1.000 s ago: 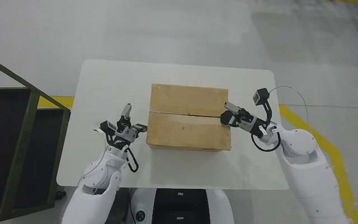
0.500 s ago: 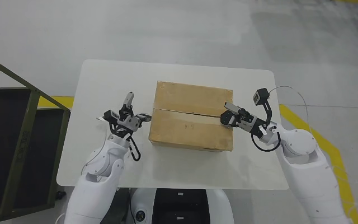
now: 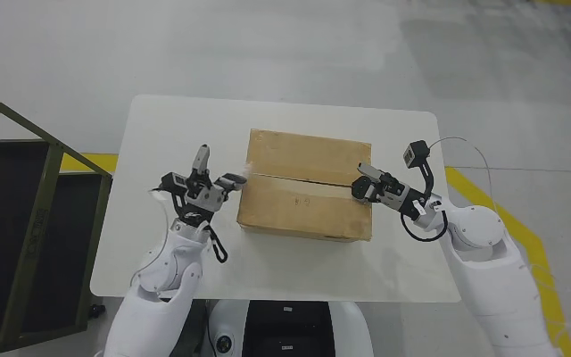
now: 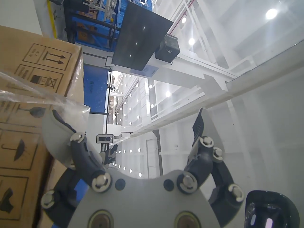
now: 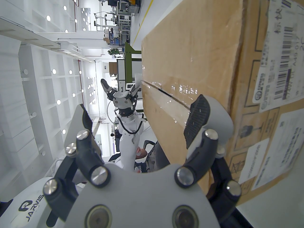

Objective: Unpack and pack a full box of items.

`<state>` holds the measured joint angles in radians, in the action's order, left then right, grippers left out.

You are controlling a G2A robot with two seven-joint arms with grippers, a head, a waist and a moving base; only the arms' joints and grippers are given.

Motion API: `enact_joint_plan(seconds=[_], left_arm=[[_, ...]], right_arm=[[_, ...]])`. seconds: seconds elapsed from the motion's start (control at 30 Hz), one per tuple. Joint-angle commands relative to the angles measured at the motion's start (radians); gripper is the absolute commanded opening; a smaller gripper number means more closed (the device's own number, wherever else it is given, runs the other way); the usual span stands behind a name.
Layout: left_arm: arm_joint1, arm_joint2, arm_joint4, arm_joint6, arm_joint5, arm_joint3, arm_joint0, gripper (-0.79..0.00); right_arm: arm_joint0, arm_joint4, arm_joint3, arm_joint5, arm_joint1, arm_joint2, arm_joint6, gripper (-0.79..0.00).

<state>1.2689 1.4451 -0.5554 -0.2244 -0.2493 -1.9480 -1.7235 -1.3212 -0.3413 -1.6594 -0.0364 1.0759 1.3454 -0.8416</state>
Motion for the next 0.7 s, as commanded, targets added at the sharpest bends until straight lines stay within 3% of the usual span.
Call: enact_joint_plan(seconds=[0.0,0.23,0.67], left_arm=[[0.001,-0.01,0.024,0.004,-0.019,-0.014,-0.006,0.0],[0.006,-0.046,0.126,0.03,-0.094,-0.068,-0.034,0.0],[0.013,-0.113,0.247,0.052,-0.093,-0.139,-0.032,0.0]], right_arm=[[0.0,0.0,0.0,0.0,0.0,0.0,0.0,0.0],[0.0,0.0,0.0,0.0,0.0,0.0,0.0,0.0],[0.0,0.0,0.0,0.0,0.0,0.0,0.0,0.0]])
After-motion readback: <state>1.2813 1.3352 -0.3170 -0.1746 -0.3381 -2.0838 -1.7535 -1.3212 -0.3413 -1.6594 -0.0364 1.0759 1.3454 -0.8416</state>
